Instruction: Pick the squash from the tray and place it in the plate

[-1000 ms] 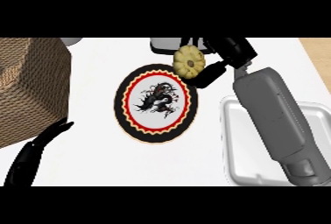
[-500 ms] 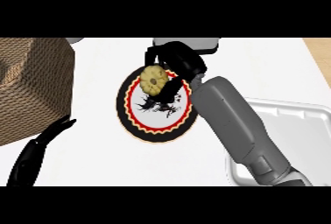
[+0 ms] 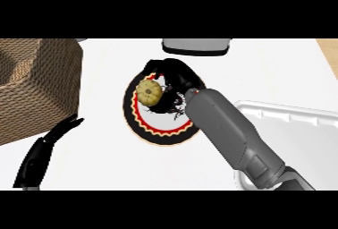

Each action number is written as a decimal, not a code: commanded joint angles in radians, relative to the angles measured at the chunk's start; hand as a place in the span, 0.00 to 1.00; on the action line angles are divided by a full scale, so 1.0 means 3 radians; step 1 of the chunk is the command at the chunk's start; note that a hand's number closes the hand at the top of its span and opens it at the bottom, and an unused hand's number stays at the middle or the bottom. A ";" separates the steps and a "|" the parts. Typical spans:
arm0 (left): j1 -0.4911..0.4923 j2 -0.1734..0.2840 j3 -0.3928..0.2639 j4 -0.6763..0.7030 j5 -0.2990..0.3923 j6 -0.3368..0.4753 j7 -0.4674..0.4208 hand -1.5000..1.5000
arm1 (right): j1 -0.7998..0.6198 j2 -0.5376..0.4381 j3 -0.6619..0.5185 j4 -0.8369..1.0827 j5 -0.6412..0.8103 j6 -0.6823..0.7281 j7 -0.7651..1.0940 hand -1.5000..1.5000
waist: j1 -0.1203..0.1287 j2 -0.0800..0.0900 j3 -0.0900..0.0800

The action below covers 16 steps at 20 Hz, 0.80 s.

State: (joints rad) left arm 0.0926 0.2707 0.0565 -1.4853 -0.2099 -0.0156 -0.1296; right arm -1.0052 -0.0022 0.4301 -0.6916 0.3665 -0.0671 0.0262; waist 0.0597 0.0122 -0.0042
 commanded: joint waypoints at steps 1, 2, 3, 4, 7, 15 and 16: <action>-0.0279 0.0000 0.0100 0.0123 -0.0019 0.0077 0.0043 0.50 | 0.0027 0.0007 0.0369 0.0100 -0.0352 -0.0242 0.0241 0.00 | -0.0035 -0.0010 0.0013; -0.0320 0.0109 0.0158 -0.0078 0.0100 -0.0070 0.0211 0.50 | -0.0042 0.0007 0.0244 0.0365 -0.0372 -0.0275 -0.0067 0.00 | 0.0013 0.0008 0.0015; -0.0101 0.0095 0.0116 -0.0179 0.0060 -0.0062 0.0096 0.50 | 0.0001 0.0007 0.0279 0.0375 -0.0394 -0.0333 -0.0167 0.00 | -0.0009 -0.0004 0.0015; -0.0271 0.0007 0.0083 -0.0044 -0.0011 0.0039 0.0173 0.50 | -0.0089 0.0007 0.0319 0.0281 -0.0564 -0.0339 -0.0063 0.00 | -0.0011 -0.0001 0.0015; -0.0029 0.0056 0.0155 -0.0035 0.0009 0.0031 -0.0065 0.50 | 0.0063 0.0007 0.0139 0.0145 -0.0768 -0.0645 -0.0320 0.00 | -0.0020 -0.0003 0.0015; -0.0052 -0.0028 0.0131 -0.0038 -0.0014 0.0065 -0.0031 0.50 | -0.0139 -0.0114 -0.0686 0.0393 -0.1207 -0.0820 -0.0518 0.00 | -0.0122 -0.0011 0.0015; -0.0048 0.0036 0.0220 -0.0015 0.0020 0.0051 -0.0048 0.50 | -0.0033 -0.0201 -0.0762 0.0454 -0.1281 -0.0689 -0.0704 0.00 | -0.0119 -0.0006 0.0016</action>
State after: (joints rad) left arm 0.1135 0.2701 0.0809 -1.4955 -0.2083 -0.0257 -0.1217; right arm -1.0215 -0.0232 0.2969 -0.5991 0.0420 -0.2933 -0.1193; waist 0.0347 0.0109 -0.0041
